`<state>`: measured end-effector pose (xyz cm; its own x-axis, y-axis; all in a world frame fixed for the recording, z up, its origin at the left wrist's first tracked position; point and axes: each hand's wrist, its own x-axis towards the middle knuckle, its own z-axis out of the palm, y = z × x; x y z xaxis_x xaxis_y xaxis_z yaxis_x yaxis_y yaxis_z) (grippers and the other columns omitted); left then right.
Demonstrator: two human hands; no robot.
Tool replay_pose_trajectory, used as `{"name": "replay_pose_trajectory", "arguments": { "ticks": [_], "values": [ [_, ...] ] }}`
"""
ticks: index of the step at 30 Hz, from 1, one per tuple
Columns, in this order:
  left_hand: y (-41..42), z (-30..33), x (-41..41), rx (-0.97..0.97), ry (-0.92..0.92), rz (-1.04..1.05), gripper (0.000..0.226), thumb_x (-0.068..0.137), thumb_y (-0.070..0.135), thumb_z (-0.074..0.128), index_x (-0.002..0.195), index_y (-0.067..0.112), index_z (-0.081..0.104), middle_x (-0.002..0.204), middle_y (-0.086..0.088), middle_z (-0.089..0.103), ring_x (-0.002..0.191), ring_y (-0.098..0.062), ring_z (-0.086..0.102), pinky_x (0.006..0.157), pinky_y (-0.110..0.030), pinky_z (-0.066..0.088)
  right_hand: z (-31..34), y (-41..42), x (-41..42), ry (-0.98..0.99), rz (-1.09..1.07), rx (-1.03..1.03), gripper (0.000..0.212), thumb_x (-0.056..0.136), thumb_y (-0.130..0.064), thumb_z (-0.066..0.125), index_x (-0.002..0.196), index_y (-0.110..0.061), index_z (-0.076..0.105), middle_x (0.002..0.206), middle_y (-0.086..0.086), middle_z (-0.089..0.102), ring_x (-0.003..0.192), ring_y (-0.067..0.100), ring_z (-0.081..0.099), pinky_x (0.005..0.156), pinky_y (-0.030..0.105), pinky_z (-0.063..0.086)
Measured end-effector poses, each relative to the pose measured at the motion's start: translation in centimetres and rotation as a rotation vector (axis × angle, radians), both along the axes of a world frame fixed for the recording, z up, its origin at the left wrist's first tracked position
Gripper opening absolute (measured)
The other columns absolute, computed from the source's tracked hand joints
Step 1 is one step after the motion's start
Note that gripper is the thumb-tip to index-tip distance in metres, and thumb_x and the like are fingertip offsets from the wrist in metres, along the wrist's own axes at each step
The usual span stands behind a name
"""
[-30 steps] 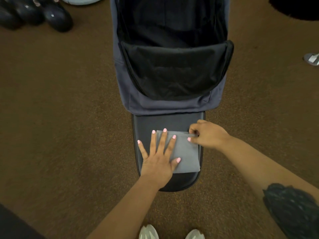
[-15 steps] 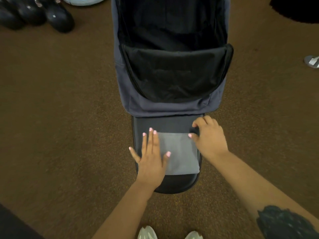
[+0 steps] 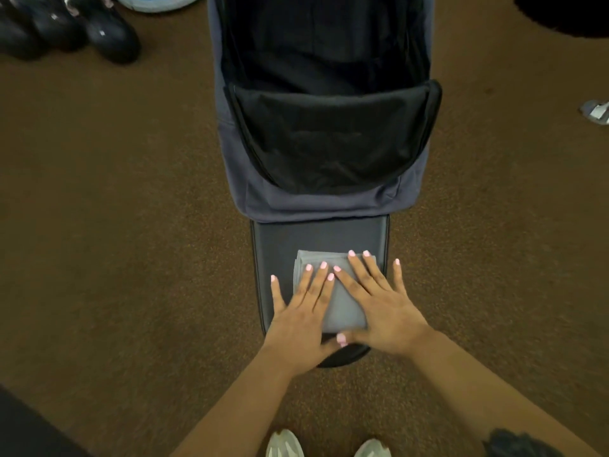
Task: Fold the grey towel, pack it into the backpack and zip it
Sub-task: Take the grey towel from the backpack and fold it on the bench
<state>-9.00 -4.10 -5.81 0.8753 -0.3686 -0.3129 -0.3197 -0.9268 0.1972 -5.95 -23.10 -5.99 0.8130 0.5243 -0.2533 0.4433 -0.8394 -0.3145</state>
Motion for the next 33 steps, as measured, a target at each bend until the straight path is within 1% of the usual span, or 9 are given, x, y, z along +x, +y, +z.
{"name": "replay_pose_trajectory", "arguments": {
  "ticks": [3,8,12,14,16,19,25,28,33],
  "values": [
    [0.1,0.8,0.4,0.020,0.041,-0.009,0.089,0.083,0.065,0.026,0.147,0.019,-0.016,0.157,0.000,-0.017,0.145,-0.020,-0.017,0.109,-0.066,-0.013,0.4,-1.5,-0.2,-0.092,0.053,-0.008,0.092,0.069,-0.070,0.044,0.149,-0.032,0.017,0.158,0.003,0.014,0.146,0.024,0.009,0.112,0.054,-0.011],
    [0.0,3.0,1.0,0.005,0.092,-0.005,0.082,0.090,0.045,0.039,0.146,0.024,-0.017,0.154,0.007,-0.024,0.145,-0.014,-0.017,0.109,-0.062,-0.019,2.4,-1.8,0.0,-0.106,-0.086,0.214,0.042,0.068,-0.040,0.051,0.103,-0.030,0.072,0.122,-0.003,0.067,0.128,0.021,0.051,0.117,0.047,-0.002],
    [-0.1,5.3,2.2,-0.161,0.060,0.155,0.068,0.087,0.041,0.050,0.148,0.028,0.021,0.150,0.004,0.039,0.139,-0.012,0.032,0.115,-0.055,-0.010,5.7,-0.6,2.2,-0.030,-0.352,0.371,0.023,0.071,-0.028,0.066,0.090,-0.020,0.073,0.100,0.000,0.074,0.113,0.016,0.061,0.118,0.046,-0.002],
    [-0.2,7.0,3.1,-0.317,0.044,0.264,0.058,0.085,0.041,0.057,0.139,0.032,0.039,0.124,0.004,0.064,0.117,-0.014,0.057,0.117,-0.042,0.012,7.4,-0.4,3.5,0.034,-0.358,0.399,0.027,0.071,-0.039,0.063,0.081,-0.015,0.069,0.077,0.000,0.070,0.084,0.017,0.065,0.115,0.040,0.014],
    [-0.3,9.5,4.5,-0.424,0.135,0.330,0.046,0.080,0.045,0.065,0.122,0.031,0.056,0.106,0.004,0.070,0.098,-0.016,0.064,0.095,-0.032,0.043,8.9,-0.4,4.6,0.086,-0.325,0.443,0.037,0.072,-0.048,0.060,0.071,-0.011,0.062,0.064,0.005,0.062,0.064,0.019,0.057,0.090,0.033,0.039],
    [-0.4,12.8,6.7,-0.441,0.410,0.304,0.045,0.073,0.054,0.069,0.098,0.016,0.066,0.092,-0.002,0.071,0.086,-0.018,0.066,0.076,-0.037,0.053,11.8,-0.4,5.9,0.208,-0.325,0.504,0.039,0.079,-0.037,0.069,0.070,-0.001,0.058,0.063,0.013,0.055,0.058,0.019,0.048,0.058,0.037,0.038],
    [-0.2,17.6,7.5,-0.951,0.873,0.602,0.046,0.073,0.036,0.074,0.113,0.014,0.065,0.110,-0.007,0.072,0.104,-0.024,0.067,0.099,-0.044,0.049,18.7,-1.8,6.7,0.794,-0.732,0.885,0.046,0.076,-0.058,0.056,0.078,-0.017,0.075,0.088,0.006,0.074,0.085,0.020,0.068,0.081,0.033,0.049],
    [0.3,19.3,7.7,-1.161,0.902,0.702,0.049,0.070,0.027,0.075,0.116,0.016,0.063,0.116,-0.007,0.069,0.111,-0.026,0.063,0.099,-0.044,0.047,20.1,-2.7,6.4,0.924,-0.896,1.125,0.059,0.078,-0.061,0.045,0.094,-0.013,0.074,0.100,0.013,0.074,0.094,0.026,0.068,0.083,0.037,0.048],
    [0.5,20.3,9.1,-1.274,0.721,0.847,0.047,0.063,0.020,0.078,0.108,0.017,0.065,0.105,-0.002,0.073,0.101,-0.021,0.067,0.085,-0.036,0.054,20.2,-1.5,5.8,1.072,-0.947,1.401,0.071,0.063,-0.064,0.067,0.121,-0.022,0.064,0.124,0.009,0.065,0.118,0.033,0.057,0.094,0.047,0.045]
  ]
}}
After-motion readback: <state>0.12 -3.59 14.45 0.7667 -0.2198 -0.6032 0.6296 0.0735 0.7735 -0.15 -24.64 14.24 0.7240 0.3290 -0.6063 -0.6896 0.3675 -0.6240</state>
